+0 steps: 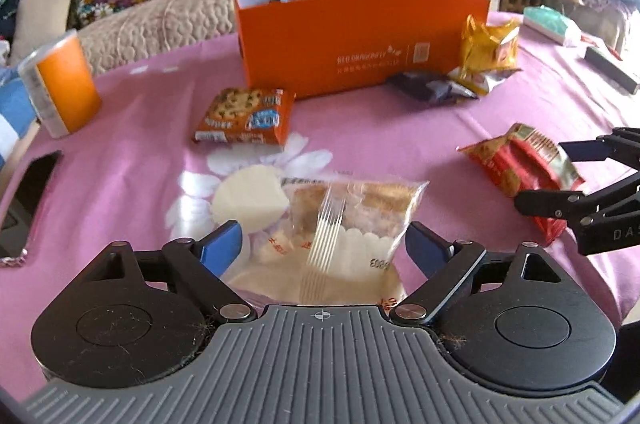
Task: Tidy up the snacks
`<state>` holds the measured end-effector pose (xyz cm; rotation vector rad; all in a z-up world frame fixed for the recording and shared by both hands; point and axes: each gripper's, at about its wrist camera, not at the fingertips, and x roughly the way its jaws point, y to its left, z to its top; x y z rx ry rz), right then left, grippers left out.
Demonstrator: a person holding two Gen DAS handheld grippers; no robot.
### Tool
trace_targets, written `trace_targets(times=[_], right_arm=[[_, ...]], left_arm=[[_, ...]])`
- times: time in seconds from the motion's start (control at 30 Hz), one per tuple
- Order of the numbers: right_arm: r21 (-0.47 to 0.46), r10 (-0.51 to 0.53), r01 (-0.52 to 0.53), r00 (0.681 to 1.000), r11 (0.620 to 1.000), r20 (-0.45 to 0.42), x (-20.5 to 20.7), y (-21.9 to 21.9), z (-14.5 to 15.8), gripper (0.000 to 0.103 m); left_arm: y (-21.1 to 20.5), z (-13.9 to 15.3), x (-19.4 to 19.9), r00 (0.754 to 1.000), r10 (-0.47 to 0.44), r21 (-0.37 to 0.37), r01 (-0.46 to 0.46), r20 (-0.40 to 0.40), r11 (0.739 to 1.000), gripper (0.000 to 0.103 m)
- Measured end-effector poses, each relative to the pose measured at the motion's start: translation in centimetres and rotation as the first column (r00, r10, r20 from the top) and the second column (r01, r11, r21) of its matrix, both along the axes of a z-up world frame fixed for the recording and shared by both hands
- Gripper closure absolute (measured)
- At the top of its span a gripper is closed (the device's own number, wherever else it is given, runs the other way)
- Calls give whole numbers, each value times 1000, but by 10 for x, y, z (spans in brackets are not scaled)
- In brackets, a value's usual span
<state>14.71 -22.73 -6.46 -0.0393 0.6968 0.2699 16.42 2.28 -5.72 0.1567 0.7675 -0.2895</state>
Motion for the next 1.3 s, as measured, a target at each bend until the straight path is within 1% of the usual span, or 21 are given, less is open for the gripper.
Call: trace_targets(times=[0.1,0.13,0.17,0.2,0.27,0.3,0.47,0.53,0.57,0.63,0.7,0.73,0.77,0.83,0.9,0.97,1.0,1.07,1.13,1.2,1.3], right_arm=[[-11,-5,5,1000,1000,-3,6,3,-5,13],[-23,0,0,1000,1000,-2,7,5,-6,14],[-37,10,-10,1000,999,6,7,8,-6,21],[-56,18,-17,1000,998,18,6,10,-6,33],[-55,26,-25,1000,998,14,4,9,-3,37],[-54,28,-27,1000,998,13,2,7,-3,38],[33,-13,12,1000,999,22,-1,-12,9,39],[79,-38,34,999,996,39,2,-19,18,46],[102,-45,40,998,994,47,4,-22,21,57],[164,-65,55,996,985,58,12,-28,30,57],[188,-88,78,995,979,43,24,-31,31,57],[200,-93,85,995,976,33,29,-31,30,55],[226,-96,88,995,970,25,32,-32,29,47],[237,-80,74,997,969,15,30,-30,27,29],[170,-68,64,998,983,16,22,-24,21,7],[125,-54,53,999,991,4,17,-22,12,2],[118,-49,50,999,992,-12,16,-22,8,0],[120,-44,47,999,992,-30,17,-22,4,0],[127,-36,39,999,991,-28,17,-20,6,0],[102,-21,23,1000,994,-20,16,-16,7,0],[44,-10,11,1000,999,-24,14,-11,2,0]], left_arm=[[1,-10,6,999,12,12,-12,-33,1000,35],[3,-13,7,999,18,-5,-18,-40,1000,40],[7,-13,9,998,26,-42,-28,-49,999,43],[9,-12,9,998,32,-40,-34,-48,999,55],[13,-10,10,997,57,-43,-60,-48,997,62],[18,-8,10,996,69,-67,-73,-56,995,66],[35,8,5,994,101,-146,-108,-50,983,67],[38,17,6,993,113,-159,-115,-24,981,66],[38,23,8,993,117,-166,-117,-12,979,66],[37,32,14,994,112,-183,-110,6,977,66],[34,40,24,995,102,-199,-96,20,975,66],[32,42,27,995,93,-197,-87,24,977,65],[29,41,29,997,76,-187,-70,27,980,64],[24,33,27,999,48,-163,-43,25,986,62],[18,18,23,1000,25,-121,-25,-4,992,61],[11,4,21,1000,6,-72,-8,-30,997,60],[8,-1,20,1000,1,-47,-2,-27,999,55],[3,-6,17,1000,-10,-16,9,-17,1000,55],[0,-6,15,1000,-13,5,13,6,1000,43],[-3,-7,15,1000,-13,17,12,23,1000,36],[-7,-10,17,1000,-5,28,4,17,1000,36]])
